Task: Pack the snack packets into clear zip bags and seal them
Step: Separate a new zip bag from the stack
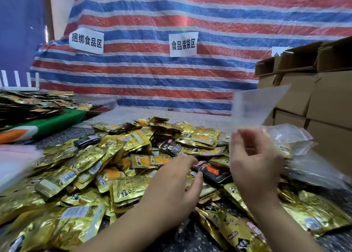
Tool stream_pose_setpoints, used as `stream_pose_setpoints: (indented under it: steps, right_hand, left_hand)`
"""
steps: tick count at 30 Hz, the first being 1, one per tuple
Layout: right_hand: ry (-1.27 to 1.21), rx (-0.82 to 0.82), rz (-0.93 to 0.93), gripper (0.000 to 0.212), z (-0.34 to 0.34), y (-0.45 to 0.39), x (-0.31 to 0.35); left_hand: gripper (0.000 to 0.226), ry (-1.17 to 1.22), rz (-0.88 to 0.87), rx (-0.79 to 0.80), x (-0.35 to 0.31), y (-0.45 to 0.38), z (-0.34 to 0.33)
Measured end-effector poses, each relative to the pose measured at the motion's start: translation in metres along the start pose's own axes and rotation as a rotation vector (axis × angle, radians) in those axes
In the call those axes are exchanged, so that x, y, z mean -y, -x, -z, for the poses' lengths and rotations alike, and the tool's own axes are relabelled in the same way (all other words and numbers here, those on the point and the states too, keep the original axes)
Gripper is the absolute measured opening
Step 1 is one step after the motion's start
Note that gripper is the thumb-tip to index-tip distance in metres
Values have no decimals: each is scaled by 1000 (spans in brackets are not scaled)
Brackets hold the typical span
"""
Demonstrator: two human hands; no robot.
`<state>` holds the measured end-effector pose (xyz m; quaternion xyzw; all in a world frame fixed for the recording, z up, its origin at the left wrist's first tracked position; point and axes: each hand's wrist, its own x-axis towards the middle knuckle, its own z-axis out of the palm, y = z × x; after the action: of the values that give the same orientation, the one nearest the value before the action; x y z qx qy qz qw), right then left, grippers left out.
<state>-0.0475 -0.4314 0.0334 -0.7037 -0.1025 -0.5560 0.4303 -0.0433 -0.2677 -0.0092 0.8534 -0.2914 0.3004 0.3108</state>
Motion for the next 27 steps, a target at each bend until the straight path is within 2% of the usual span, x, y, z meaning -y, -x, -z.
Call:
stream_pose_setpoints:
  steps: [3,6,10,15,21,27]
  right_hand:
    - [-19,269,-50,14,-11,12,4]
    - [-92,518,-264,22,-19,19,7]
    - [-210,688,-526,23,-17,17,7]
    - [-293,735,-688,21,-14,18,10]
    - [-277,731,-653,26,-13,18,10]
    - [-230,777,-653,28,-14,20,5]
  left_hand:
    - [23,144,33,-102,-2,-5,4]
    - [18,195,39,-86,4,-7,5]
    - [24,294,91,-51,12,-7,3]
    - [22,268,87,-22,17,-6,2]
    - [13,248,76,-2,16,-7,4]
    - [16,258,76,39,15,-5,2]
